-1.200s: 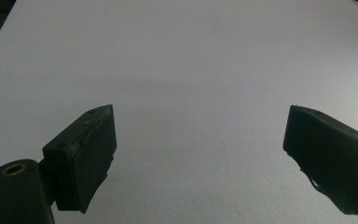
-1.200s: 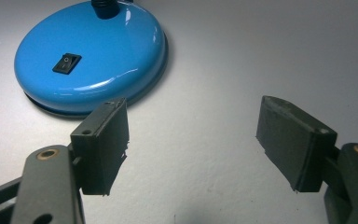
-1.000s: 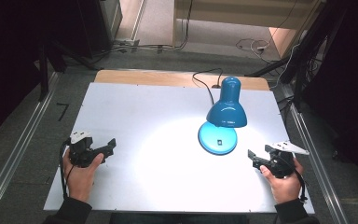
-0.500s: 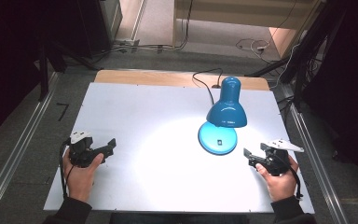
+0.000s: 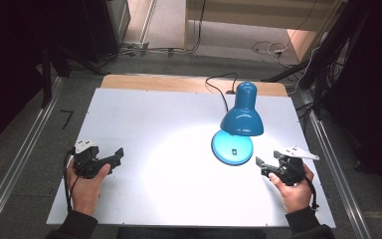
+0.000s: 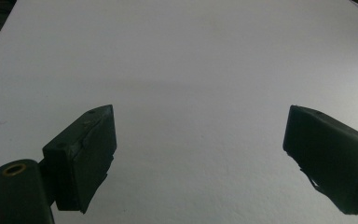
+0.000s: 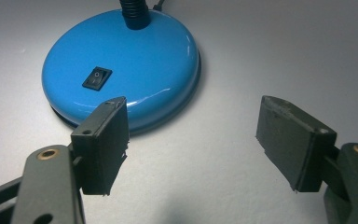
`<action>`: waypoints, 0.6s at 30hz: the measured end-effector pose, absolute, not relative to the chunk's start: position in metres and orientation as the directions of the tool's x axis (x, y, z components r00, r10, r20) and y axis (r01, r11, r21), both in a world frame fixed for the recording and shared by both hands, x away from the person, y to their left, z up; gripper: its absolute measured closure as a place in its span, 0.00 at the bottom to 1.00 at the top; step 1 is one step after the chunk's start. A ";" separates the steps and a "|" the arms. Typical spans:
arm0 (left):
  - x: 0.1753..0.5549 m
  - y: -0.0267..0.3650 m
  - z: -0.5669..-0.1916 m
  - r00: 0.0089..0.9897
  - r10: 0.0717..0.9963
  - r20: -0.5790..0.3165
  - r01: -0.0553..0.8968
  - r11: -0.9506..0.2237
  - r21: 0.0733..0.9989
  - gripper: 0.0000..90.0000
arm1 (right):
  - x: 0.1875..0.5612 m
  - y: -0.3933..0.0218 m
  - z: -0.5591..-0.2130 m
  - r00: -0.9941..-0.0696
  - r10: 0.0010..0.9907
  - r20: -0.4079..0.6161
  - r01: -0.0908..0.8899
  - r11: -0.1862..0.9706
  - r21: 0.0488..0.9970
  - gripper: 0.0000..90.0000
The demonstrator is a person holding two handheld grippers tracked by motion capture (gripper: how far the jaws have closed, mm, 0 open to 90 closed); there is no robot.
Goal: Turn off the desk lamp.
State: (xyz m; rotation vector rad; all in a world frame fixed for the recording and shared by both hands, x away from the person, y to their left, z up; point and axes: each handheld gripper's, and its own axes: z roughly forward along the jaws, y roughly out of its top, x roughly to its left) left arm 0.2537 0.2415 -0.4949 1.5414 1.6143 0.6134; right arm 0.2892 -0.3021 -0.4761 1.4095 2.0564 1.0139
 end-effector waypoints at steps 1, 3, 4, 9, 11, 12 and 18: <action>0.254 0.241 -0.495 0.066 0.974 -0.217 0.584 0.138 0.800 0.12 | 0.290 -0.302 -0.476 -0.383 0.923 0.041 0.593 0.212 0.776 0.27; 0.254 0.241 -0.495 0.066 0.974 -0.218 0.585 0.139 0.799 0.12 | 0.290 -0.300 -0.476 -0.384 0.922 0.043 0.594 0.212 0.776 0.27; 0.254 0.241 -0.495 0.066 0.974 -0.218 0.585 0.139 0.799 0.12 | 0.290 -0.299 -0.476 -0.388 0.921 0.042 0.593 0.214 0.776 0.27; 0.254 0.242 -0.495 0.068 0.974 -0.217 0.584 0.137 0.800 0.12 | 0.292 -0.295 -0.475 -0.396 0.917 0.043 0.592 0.219 0.775 0.27; 0.254 0.242 -0.495 0.067 0.974 -0.216 0.584 0.137 0.800 0.12 | 0.292 -0.294 -0.475 -0.397 0.917 0.045 0.592 0.219 0.775 0.27; 0.254 0.242 -0.495 0.066 0.974 -0.217 0.584 0.139 0.800 0.12 | 0.293 -0.293 -0.475 -0.401 0.915 0.041 0.589 0.223 0.777 0.27; 0.253 0.242 -0.495 0.065 0.974 -0.215 0.583 0.138 0.801 0.12 | 0.295 -0.290 -0.476 -0.403 0.914 0.048 0.592 0.220 0.775 0.27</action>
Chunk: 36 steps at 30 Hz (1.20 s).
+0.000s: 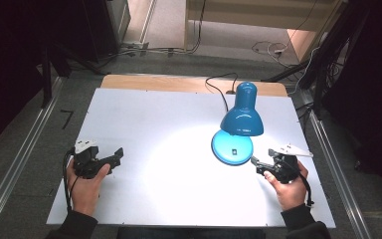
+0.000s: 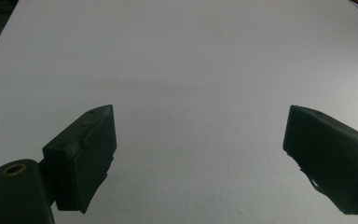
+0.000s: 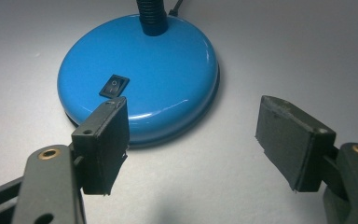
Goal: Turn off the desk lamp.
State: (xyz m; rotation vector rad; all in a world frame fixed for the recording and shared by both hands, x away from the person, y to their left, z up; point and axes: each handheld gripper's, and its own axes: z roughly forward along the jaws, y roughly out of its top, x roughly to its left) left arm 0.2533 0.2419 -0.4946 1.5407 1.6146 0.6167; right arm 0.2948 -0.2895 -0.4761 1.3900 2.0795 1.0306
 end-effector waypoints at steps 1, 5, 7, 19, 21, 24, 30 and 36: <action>0.253 0.242 -0.495 0.065 0.974 -0.215 0.583 0.138 0.801 0.12 | 0.295 -0.290 -0.476 -0.403 0.914 0.048 0.592 0.220 0.775 0.27; 0.253 0.242 -0.495 0.065 0.975 -0.215 0.584 0.137 0.800 0.12 | 0.297 -0.288 -0.477 -0.407 0.912 0.051 0.591 0.220 0.776 0.27; 0.253 0.242 -0.495 0.065 0.975 -0.215 0.584 0.137 0.800 0.12 | 0.298 -0.287 -0.477 -0.409 0.911 0.051 0.591 0.222 0.776 0.27; 0.253 0.242 -0.495 0.066 0.974 -0.219 0.583 0.140 0.800 0.12 | 0.301 -0.281 -0.476 -0.417 0.907 0.058 0.586 0.220 0.780 0.27; 0.253 0.243 -0.495 0.066 0.974 -0.218 0.583 0.140 0.800 0.12 | 0.303 -0.279 -0.476 -0.422 0.905 0.055 0.583 0.224 0.781 0.28; 0.253 0.243 -0.495 0.064 0.974 -0.219 0.582 0.142 0.801 0.12 | 0.303 -0.277 -0.477 -0.423 0.904 0.060 0.588 0.223 0.778 0.28; 0.253 0.243 -0.495 0.063 0.974 -0.220 0.583 0.143 0.800 0.12 | 0.305 -0.276 -0.478 -0.428 0.902 0.061 0.586 0.226 0.778 0.29; 0.252 0.243 -0.495 0.061 0.974 -0.219 0.584 0.143 0.799 0.12 | 0.307 -0.272 -0.478 -0.435 0.898 0.063 0.585 0.229 0.778 0.31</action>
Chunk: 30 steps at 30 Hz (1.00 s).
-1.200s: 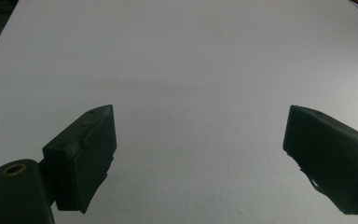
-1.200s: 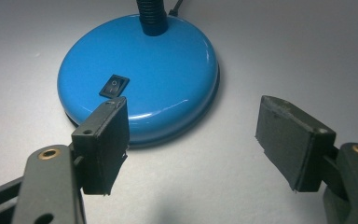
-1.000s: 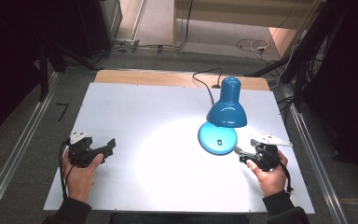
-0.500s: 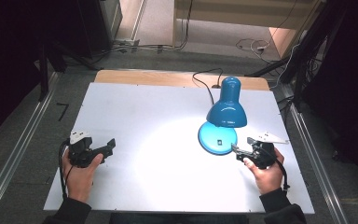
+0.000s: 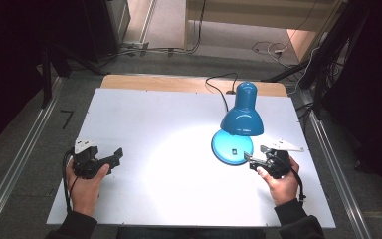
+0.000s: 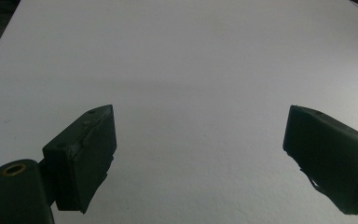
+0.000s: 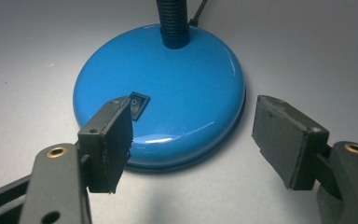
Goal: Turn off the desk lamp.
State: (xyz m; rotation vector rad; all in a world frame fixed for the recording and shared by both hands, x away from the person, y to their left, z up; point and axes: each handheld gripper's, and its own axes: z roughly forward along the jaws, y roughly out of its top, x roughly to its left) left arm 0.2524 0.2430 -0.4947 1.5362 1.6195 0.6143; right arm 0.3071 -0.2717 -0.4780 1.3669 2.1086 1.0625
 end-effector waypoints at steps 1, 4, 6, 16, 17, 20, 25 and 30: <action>0.252 0.243 -0.495 0.061 0.974 -0.220 0.583 0.144 0.799 0.12 | 0.308 -0.270 -0.478 -0.437 0.897 0.062 0.585 0.230 0.778 0.32; 0.252 0.243 -0.495 0.061 0.973 -0.222 0.581 0.146 0.801 0.12 | 0.309 -0.269 -0.479 -0.441 0.895 0.062 0.583 0.233 0.778 0.33; 0.252 0.243 -0.495 0.061 0.973 -0.222 0.581 0.146 0.801 0.12 | 0.310 -0.268 -0.479 -0.441 0.896 0.060 0.582 0.234 0.779 0.34; 0.252 0.243 -0.495 0.062 0.974 -0.220 0.582 0.144 0.800 0.12 | 0.314 -0.262 -0.482 -0.459 0.886 0.055 0.573 0.248 0.782 0.51; 0.252 0.243 -0.494 0.061 0.974 -0.219 0.583 0.143 0.800 0.12 | 0.314 -0.261 -0.482 -0.463 0.884 0.054 0.569 0.250 0.784 0.55; 0.252 0.243 -0.494 0.062 0.974 -0.219 0.583 0.143 0.800 0.12 | 0.314 -0.257 -0.483 -0.483 0.875 0.044 0.551 0.265 0.791 0.66; 0.252 0.243 -0.494 0.064 0.973 -0.221 0.581 0.144 0.801 0.12 | 0.317 -0.252 -0.486 -0.504 0.863 0.045 0.543 0.276 0.793 0.85; 0.252 0.243 -0.494 0.062 0.974 -0.219 0.581 0.143 0.801 0.12 | 0.319 -0.248 -0.487 -0.524 0.850 0.054 0.535 0.280 0.797 0.97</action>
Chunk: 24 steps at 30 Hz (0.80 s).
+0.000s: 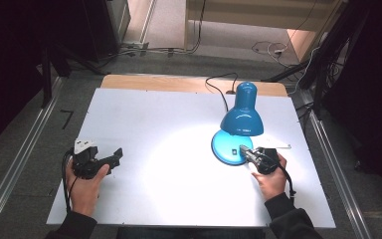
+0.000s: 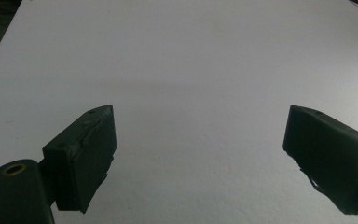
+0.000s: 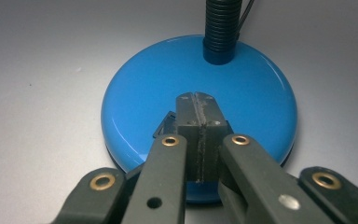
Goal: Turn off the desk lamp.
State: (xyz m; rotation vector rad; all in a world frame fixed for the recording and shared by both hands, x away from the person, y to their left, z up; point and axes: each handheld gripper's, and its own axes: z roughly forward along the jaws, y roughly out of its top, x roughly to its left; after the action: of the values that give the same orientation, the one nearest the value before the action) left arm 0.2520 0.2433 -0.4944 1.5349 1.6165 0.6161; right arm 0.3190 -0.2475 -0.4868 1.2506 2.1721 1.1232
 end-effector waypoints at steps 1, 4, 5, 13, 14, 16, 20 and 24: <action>0.252 0.243 -0.494 0.062 0.974 -0.219 0.581 0.143 0.801 0.12 | 0.319 -0.248 -0.487 -0.524 0.850 0.054 0.535 0.280 0.797 0.97; 0.252 0.243 -0.494 0.063 0.974 -0.218 0.581 0.141 0.802 0.12 | 0.319 -0.245 -0.487 -0.531 0.846 0.056 0.537 0.285 0.794 0.97; 0.252 0.243 -0.494 0.064 0.974 -0.218 0.581 0.141 0.801 0.12 | 0.319 -0.244 -0.488 -0.532 0.845 0.058 0.538 0.285 0.793 0.97; 0.252 0.243 -0.494 0.064 0.974 -0.216 0.580 0.140 0.802 0.12 | 0.323 -0.239 -0.491 -0.536 0.842 0.058 0.541 0.290 0.789 0.97; 0.252 0.243 -0.494 0.064 0.974 -0.217 0.580 0.141 0.802 0.12 | 0.323 -0.238 -0.491 -0.535 0.843 0.056 0.541 0.291 0.789 0.97; 0.252 0.244 -0.494 0.064 0.974 -0.217 0.580 0.141 0.802 0.12 | 0.324 -0.238 -0.492 -0.535 0.843 0.050 0.539 0.295 0.789 0.97; 0.252 0.244 -0.494 0.065 0.974 -0.216 0.580 0.139 0.803 0.12 | 0.325 -0.237 -0.493 -0.535 0.843 0.050 0.545 0.299 0.783 0.98; 0.252 0.243 -0.494 0.065 0.974 -0.217 0.581 0.139 0.802 0.12 | 0.325 -0.237 -0.493 -0.537 0.842 0.048 0.543 0.301 0.784 0.98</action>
State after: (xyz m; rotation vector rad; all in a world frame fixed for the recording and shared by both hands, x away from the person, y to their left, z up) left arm 0.2518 0.2433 -0.4942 1.5385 1.6137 0.6167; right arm 0.3254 -0.2368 -0.4933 1.2411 2.2015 1.1031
